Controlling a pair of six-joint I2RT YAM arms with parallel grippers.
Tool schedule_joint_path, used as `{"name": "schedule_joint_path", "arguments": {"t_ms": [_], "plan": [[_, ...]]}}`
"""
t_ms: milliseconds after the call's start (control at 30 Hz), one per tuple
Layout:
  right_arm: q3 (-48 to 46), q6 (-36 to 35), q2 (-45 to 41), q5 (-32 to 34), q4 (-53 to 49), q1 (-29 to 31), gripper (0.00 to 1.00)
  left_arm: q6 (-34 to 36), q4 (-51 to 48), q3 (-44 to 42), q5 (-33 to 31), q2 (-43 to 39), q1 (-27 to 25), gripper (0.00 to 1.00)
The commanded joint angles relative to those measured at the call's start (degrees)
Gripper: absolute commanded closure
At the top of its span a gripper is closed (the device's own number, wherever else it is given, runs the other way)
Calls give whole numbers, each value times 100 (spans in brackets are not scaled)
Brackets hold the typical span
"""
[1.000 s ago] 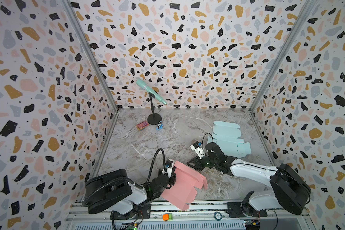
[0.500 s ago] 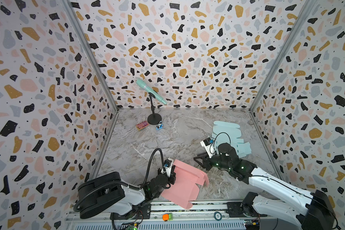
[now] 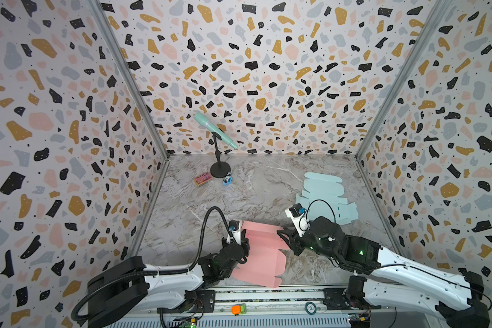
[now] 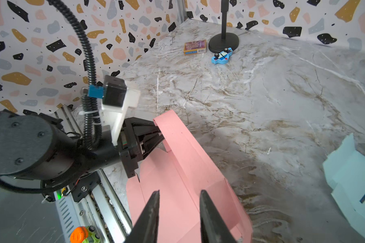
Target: Fold the paper box
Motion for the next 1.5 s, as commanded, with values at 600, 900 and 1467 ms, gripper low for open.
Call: {"name": "schedule_joint_path", "arguments": {"t_ms": [600, 900, 1467], "plan": [[178, 51, 902, 1929, -691, 453, 95, -796, -926, 243, -367, -517, -5, 93], [376, 26, 1430, 2340, -1005, 453, 100, -746, -1030, 278, -375, -547, -6, 94], [829, -449, 2225, 1830, -498, 462, 100, -751, -1072, 258, -250, -683, 7, 97]]}}
